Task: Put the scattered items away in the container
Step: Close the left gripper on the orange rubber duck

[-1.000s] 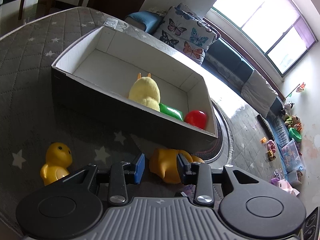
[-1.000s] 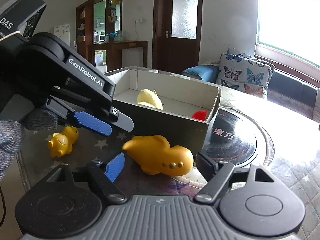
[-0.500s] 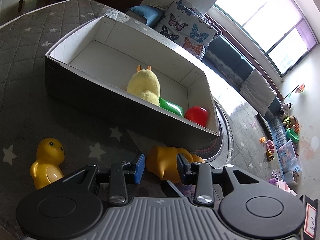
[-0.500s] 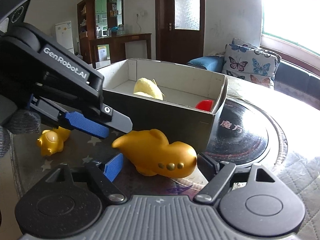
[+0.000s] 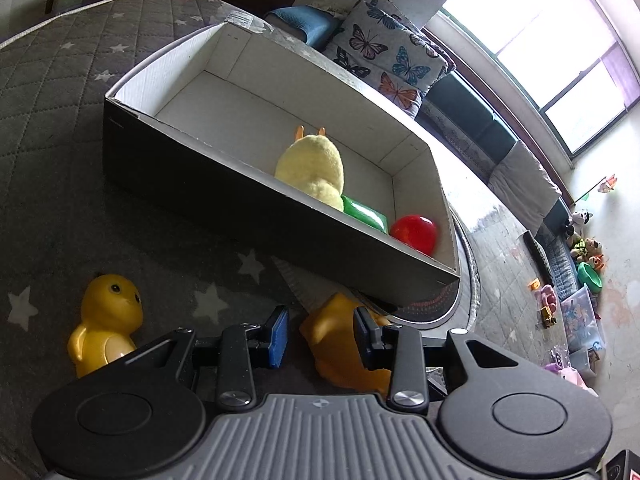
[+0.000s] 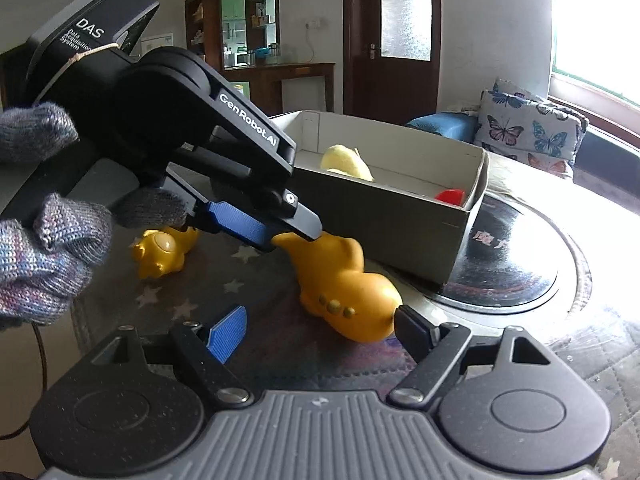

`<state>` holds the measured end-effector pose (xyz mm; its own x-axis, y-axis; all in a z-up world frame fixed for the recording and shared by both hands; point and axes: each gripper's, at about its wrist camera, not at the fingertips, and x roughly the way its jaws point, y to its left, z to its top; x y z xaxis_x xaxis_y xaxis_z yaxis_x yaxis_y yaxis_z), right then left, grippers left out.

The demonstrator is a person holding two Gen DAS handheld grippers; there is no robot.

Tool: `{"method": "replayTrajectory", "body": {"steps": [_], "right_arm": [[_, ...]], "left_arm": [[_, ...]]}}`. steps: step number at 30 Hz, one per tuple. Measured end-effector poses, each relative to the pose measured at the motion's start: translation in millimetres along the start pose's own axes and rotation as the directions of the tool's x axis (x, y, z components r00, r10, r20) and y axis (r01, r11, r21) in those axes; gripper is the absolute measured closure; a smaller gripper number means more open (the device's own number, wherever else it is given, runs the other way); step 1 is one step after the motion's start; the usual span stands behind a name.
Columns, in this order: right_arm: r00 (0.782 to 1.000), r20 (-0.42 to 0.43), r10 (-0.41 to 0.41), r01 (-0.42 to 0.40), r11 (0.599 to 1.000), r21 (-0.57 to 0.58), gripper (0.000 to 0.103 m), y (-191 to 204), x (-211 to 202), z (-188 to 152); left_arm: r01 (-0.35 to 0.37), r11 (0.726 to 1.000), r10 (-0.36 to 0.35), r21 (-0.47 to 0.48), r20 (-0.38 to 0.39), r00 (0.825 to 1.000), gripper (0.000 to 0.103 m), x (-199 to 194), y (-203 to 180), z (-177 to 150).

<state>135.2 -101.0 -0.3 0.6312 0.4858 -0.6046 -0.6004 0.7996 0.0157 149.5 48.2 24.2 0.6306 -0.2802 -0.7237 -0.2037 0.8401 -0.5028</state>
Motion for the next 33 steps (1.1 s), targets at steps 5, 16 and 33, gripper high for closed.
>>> {"method": "replayTrajectory", "body": {"steps": [5,16,33], "right_arm": [[1.0,-0.006,-0.031,0.031,0.999,0.014,0.023,-8.1,9.7,4.9],[0.999,-0.027,-0.038,0.038,0.999,-0.014,0.039,-7.7,29.6,9.4],[0.997,0.027,-0.074,0.074,0.997,-0.022,0.05,5.0,5.9,6.3]], "left_arm": [[0.02,1.0,-0.02,-0.013,-0.003,1.0,0.065,2.4,1.5,0.7],[0.053,0.997,-0.054,-0.06,-0.016,0.998,0.064,15.8,4.1,6.0],[0.093,0.995,-0.092,-0.024,0.011,0.996,0.071,-3.3,-1.3,5.9]]}}
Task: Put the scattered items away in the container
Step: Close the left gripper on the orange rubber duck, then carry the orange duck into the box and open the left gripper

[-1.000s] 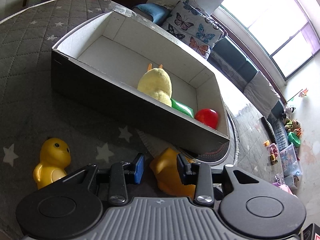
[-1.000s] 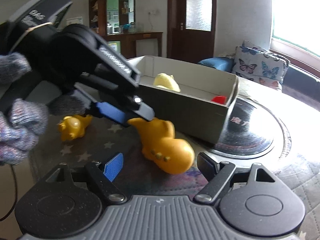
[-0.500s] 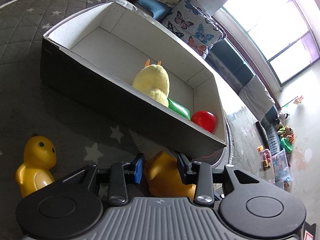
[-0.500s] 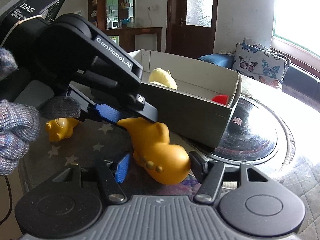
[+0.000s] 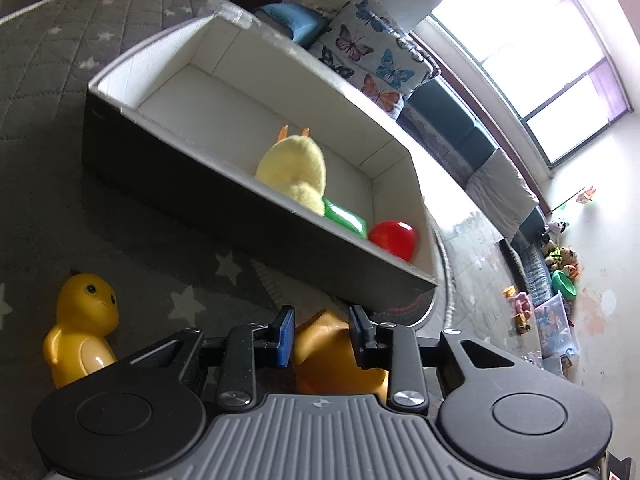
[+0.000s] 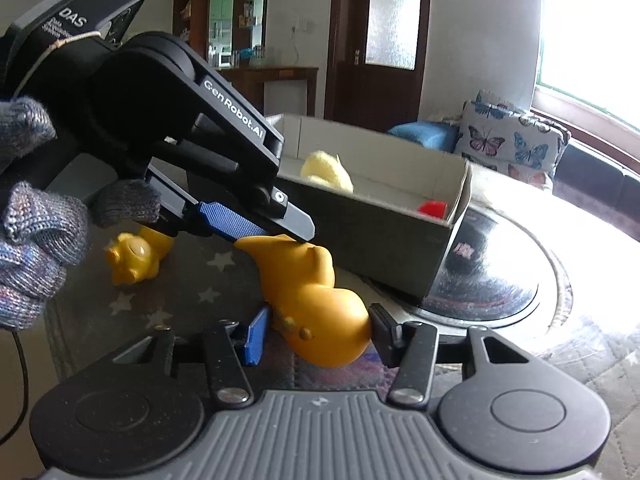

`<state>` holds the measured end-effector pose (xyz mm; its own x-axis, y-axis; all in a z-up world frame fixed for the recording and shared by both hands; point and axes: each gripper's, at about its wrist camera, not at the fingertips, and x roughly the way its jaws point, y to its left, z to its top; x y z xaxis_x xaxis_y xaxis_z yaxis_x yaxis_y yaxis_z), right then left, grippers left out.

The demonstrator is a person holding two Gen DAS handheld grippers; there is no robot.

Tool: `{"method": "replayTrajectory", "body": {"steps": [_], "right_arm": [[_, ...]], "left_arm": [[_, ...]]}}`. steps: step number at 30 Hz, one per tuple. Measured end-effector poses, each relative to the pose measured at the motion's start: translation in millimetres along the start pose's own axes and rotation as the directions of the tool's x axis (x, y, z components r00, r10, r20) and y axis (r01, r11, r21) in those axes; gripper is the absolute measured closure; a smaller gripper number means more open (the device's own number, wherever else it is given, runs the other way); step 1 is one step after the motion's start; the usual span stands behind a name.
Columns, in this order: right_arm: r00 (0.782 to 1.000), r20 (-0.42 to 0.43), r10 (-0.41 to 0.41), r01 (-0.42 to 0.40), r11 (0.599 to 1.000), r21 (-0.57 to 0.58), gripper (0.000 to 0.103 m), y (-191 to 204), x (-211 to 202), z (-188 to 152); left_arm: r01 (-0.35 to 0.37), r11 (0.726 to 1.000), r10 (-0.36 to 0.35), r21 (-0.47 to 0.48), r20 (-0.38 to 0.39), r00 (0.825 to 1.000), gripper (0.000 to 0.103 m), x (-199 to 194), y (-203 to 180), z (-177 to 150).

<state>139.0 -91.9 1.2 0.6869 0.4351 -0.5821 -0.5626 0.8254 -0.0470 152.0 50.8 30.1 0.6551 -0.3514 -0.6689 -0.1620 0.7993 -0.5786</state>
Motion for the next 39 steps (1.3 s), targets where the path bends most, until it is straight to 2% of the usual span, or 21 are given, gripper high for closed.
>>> {"method": "replayTrajectory", "body": {"steps": [7,14,19,30,34,39], "right_arm": [[0.994,0.107,-0.034,0.033,0.999,0.007,0.051,-3.4,-18.8,27.7],[0.985,0.153,-0.078,0.072,0.996,0.045,0.051,-17.5,2.0,64.1],[0.987,0.127,-0.098,0.086,0.991,0.102,0.052,-29.7,33.0,79.8],[0.993,0.002,-0.118,0.116,0.974,0.195,0.052,-47.8,90.4,86.2],[0.992,-0.024,-0.124,0.126,0.972,0.198,0.052,-46.4,100.2,83.3],[0.991,-0.025,-0.13,0.133,0.971,0.2,0.052,-43.8,103.7,80.7]], "left_arm": [[0.043,0.998,-0.048,0.053,0.099,0.994,0.073,-25.5,-24.4,20.7],[0.054,0.993,-0.07,0.103,0.165,0.984,0.073,-19.1,-41.8,60.7],[0.049,0.991,-0.069,0.123,0.158,0.985,0.073,4.6,-43.5,88.0],[0.023,0.992,-0.03,0.123,0.057,0.998,0.073,68.4,-26.3,121.0],[0.022,0.992,-0.027,0.124,0.039,0.999,0.073,74.9,-20.2,120.7],[0.036,0.99,-0.045,0.139,0.061,0.997,0.073,61.9,-20.4,118.9]]}}
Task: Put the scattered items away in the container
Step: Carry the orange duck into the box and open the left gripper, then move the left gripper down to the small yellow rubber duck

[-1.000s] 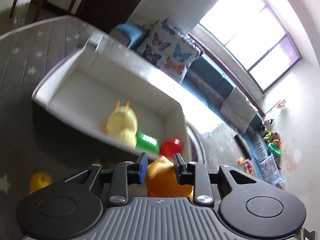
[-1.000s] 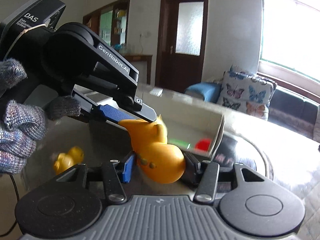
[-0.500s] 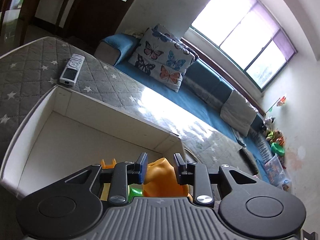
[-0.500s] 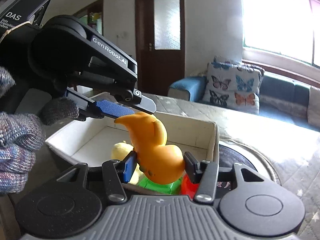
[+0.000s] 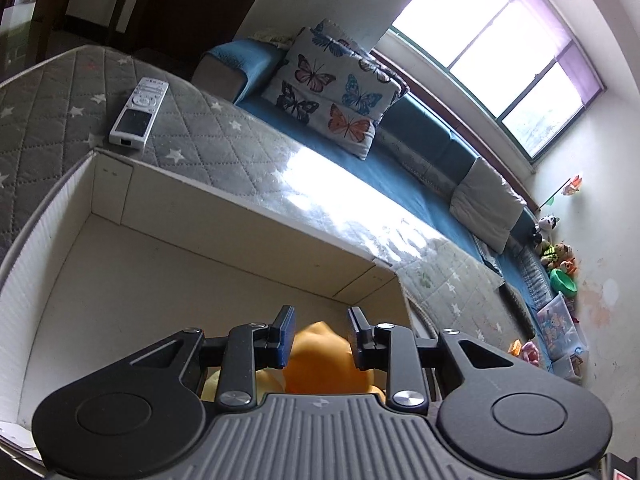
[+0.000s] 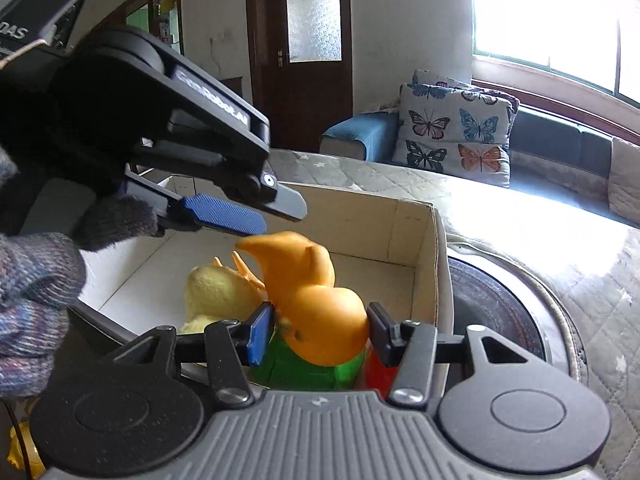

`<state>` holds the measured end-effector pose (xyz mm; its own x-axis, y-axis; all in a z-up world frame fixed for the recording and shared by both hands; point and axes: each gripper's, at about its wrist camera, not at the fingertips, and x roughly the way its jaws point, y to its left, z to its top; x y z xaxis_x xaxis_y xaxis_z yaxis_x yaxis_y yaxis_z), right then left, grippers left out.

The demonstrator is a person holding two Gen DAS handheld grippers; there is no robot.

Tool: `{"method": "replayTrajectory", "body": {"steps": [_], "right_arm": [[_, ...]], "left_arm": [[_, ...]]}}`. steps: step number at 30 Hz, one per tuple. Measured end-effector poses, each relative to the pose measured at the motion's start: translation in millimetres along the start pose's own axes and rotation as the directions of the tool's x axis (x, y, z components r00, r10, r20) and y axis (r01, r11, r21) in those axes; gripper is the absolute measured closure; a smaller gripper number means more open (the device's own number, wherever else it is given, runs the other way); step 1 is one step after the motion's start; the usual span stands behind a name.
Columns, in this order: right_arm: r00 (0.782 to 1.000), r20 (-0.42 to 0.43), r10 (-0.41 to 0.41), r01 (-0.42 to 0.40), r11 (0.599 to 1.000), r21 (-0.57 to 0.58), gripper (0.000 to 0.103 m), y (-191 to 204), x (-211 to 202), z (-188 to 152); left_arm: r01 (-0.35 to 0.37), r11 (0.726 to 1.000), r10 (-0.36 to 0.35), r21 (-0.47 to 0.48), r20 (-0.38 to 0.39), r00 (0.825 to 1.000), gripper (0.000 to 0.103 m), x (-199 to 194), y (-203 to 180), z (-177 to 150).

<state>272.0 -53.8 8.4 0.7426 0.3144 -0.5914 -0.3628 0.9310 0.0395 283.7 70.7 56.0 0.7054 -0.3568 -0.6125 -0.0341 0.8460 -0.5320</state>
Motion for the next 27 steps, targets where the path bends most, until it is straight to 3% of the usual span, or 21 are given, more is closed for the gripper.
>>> {"method": "replayTrajectory", "body": {"steps": [14,20,27], "right_arm": [[0.999,0.042,0.003,-0.001,0.998,-0.055,0.05,7.7,-28.9,-4.8],[0.997,0.062,0.038,-0.032,0.995,-0.093,0.044,17.1,-56.4,-15.5],[0.994,0.068,0.088,-0.078,0.987,-0.137,0.044,26.8,-81.6,-31.6]], "left_arm": [[-0.011,0.999,0.009,0.032,0.056,0.998,0.071,-64.1,-0.6,-23.5],[-0.021,0.999,0.019,0.03,0.079,0.997,0.071,-97.0,3.0,-40.9],[-0.037,0.999,0.037,-0.002,0.114,0.993,0.071,-131.1,14.7,-58.9]]}}
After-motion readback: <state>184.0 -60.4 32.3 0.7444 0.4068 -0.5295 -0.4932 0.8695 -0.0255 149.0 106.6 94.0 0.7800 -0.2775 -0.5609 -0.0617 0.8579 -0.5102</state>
